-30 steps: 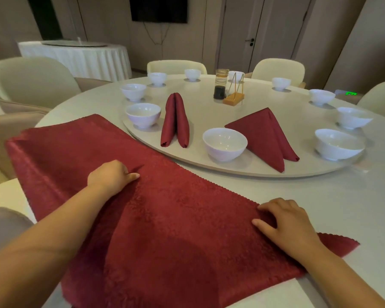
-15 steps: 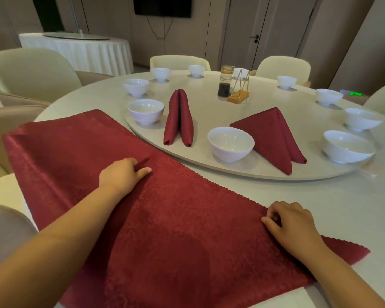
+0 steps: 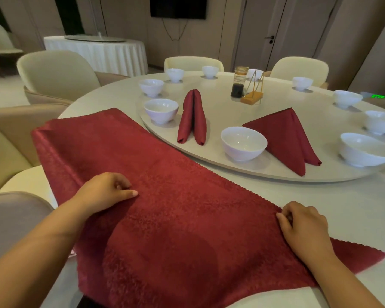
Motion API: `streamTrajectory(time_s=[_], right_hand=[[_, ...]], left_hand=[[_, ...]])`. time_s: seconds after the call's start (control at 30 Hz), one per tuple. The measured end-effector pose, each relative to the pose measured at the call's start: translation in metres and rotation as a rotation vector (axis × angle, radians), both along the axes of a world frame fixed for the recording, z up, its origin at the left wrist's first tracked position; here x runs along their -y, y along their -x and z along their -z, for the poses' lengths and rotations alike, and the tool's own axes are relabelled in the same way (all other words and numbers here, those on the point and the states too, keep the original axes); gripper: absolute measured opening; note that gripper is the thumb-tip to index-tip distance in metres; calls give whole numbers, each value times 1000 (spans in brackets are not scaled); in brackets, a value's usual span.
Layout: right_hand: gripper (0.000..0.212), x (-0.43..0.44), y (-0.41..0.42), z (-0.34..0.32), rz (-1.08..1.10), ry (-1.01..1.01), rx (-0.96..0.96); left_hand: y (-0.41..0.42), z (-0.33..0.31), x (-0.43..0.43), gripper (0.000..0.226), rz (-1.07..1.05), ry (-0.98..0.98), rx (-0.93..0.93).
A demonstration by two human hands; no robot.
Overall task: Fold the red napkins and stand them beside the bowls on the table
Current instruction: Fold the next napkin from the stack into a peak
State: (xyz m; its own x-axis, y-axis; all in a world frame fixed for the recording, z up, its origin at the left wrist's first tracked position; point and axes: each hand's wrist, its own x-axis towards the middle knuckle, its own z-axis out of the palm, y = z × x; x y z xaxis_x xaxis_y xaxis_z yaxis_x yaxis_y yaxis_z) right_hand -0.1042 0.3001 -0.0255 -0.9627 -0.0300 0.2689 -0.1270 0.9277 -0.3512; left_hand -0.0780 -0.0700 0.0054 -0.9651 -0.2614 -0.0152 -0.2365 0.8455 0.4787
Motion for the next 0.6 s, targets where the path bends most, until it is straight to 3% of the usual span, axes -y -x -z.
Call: streamTrajectory(time_s=[0.13, 0.23, 0.4, 0.6], right_hand=[[21, 1, -2, -3, 4, -2, 24], [18, 0, -1, -4, -9, -14, 51], [15, -2, 3, -9, -1, -11, 98], [18, -4, 7, -11, -8, -36, 101]], left_hand=[[-11, 12, -7, 23, -37, 43, -158], [-7, 13, -9, 14, -58, -5, -210], [13, 7, -13, 29, -76, 21, -163], [32, 1, -16, 24, -131, 19, -46]])
